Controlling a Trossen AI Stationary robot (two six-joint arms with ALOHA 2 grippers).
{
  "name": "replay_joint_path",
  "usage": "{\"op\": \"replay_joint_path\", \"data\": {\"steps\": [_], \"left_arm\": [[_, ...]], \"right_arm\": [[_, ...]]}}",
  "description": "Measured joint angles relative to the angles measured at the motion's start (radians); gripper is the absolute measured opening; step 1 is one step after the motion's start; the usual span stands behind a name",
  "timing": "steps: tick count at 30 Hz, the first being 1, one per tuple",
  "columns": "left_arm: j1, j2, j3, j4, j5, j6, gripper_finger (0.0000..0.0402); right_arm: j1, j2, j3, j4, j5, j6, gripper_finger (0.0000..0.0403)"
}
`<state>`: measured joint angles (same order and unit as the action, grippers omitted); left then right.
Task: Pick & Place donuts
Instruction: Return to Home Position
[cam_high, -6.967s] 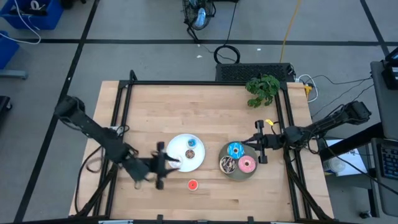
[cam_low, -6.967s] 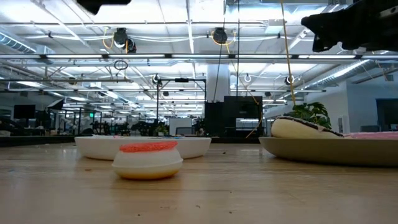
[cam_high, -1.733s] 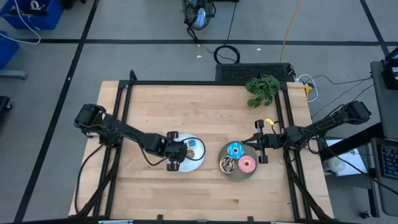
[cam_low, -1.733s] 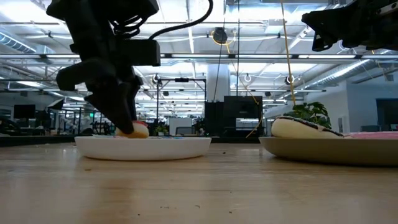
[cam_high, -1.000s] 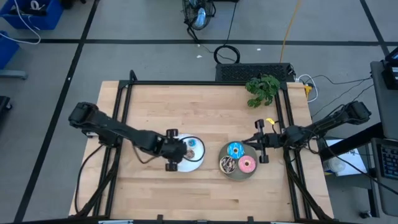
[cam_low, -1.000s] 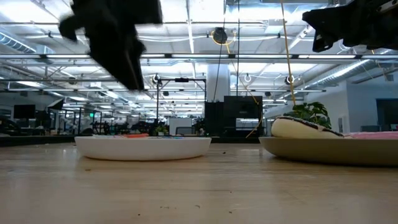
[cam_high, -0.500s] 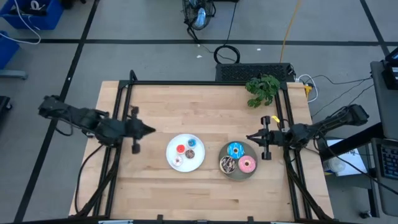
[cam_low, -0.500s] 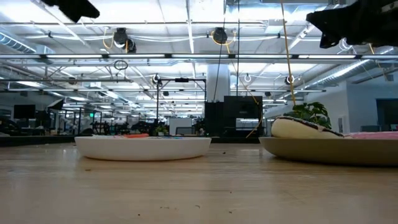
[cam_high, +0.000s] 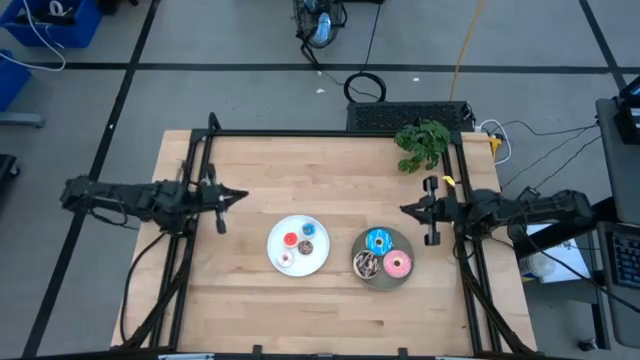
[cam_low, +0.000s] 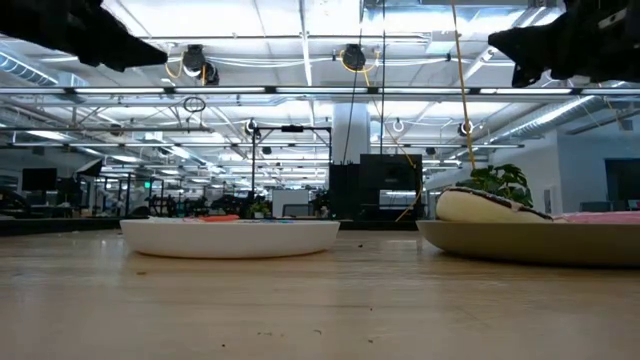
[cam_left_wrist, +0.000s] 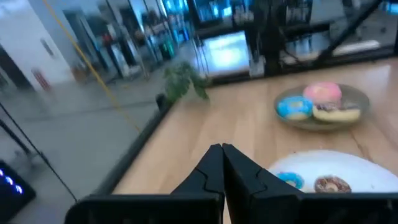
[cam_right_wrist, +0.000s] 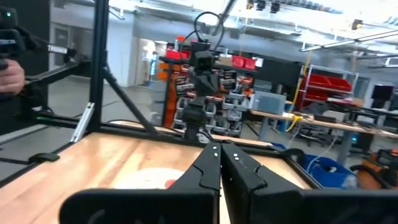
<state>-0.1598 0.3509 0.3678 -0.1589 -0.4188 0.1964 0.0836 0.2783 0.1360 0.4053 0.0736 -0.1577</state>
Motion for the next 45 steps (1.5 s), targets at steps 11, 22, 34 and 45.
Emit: {"op": "replay_joint_path", "data": {"steps": [11,22,34,45], "left_arm": [[0.006,-0.335,-0.155,0.054,-0.056,0.089,0.0001],[0.072,-0.346,-0.305,0.100,0.044,0.015,0.0001],[0.122,-0.331,-0.332,0.144,0.183,0.005,0.0008],[0.128,-0.279,-0.334,0.152,0.173,-0.053,0.0004]], "right_arm": [[-0.011,-0.274,-0.001,-0.283,0.004,0.035,0.0000],[-0.036,-0.262,-0.116,-0.113,0.024,0.016,0.0000],[-0.045,-0.260,-0.119,-0.148,0.004,0.089,0.0000],[-0.044,-0.246,-0.120,-0.206,0.003,0.152,0.0000]]}}
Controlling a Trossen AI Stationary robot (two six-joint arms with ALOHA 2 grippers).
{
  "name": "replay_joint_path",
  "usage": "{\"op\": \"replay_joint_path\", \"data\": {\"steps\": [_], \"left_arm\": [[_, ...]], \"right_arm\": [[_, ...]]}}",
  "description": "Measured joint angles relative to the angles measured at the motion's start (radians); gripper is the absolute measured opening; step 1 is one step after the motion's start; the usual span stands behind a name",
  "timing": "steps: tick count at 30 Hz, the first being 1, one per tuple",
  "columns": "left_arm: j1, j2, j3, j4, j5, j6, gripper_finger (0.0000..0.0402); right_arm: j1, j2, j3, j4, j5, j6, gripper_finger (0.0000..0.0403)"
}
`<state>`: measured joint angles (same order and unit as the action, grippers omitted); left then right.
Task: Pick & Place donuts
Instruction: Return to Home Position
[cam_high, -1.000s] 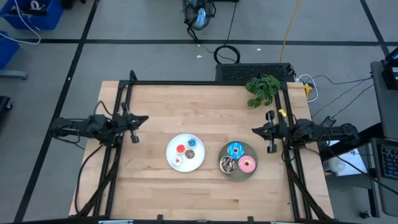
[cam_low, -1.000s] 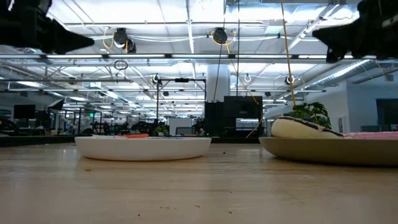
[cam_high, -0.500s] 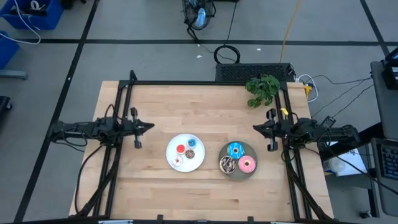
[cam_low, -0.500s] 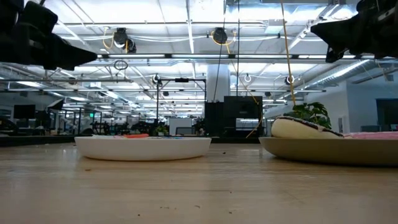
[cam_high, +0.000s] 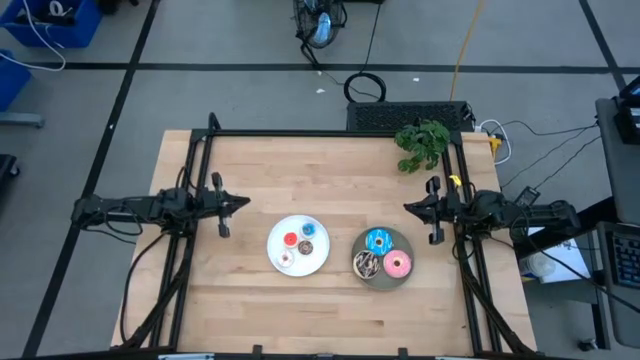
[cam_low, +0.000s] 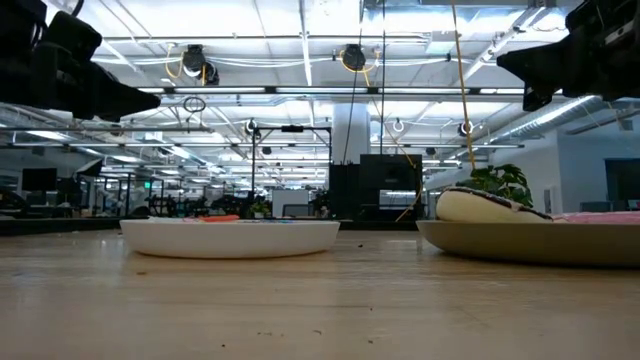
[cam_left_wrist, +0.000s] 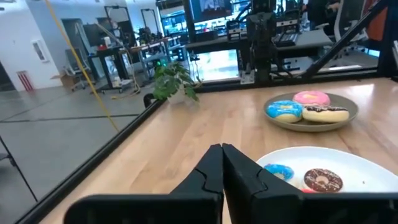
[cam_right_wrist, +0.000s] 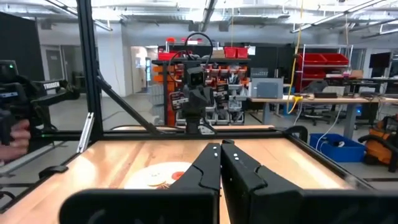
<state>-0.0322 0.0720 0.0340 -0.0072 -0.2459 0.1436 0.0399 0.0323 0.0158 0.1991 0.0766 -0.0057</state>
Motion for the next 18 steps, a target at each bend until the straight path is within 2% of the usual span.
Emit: {"op": "replay_joint_path", "data": {"steps": [10,18], "left_arm": [[0.000,0.000,-0.003,0.014,0.000,0.006,0.0050],[0.000,0.000,-0.003,0.016,0.000,0.008,0.0055]], "right_arm": [[0.000,0.000,-0.001,0.006,0.000,0.001,0.0000],[0.000,0.000,-0.001,0.006,0.000,0.002,0.0000]]}}
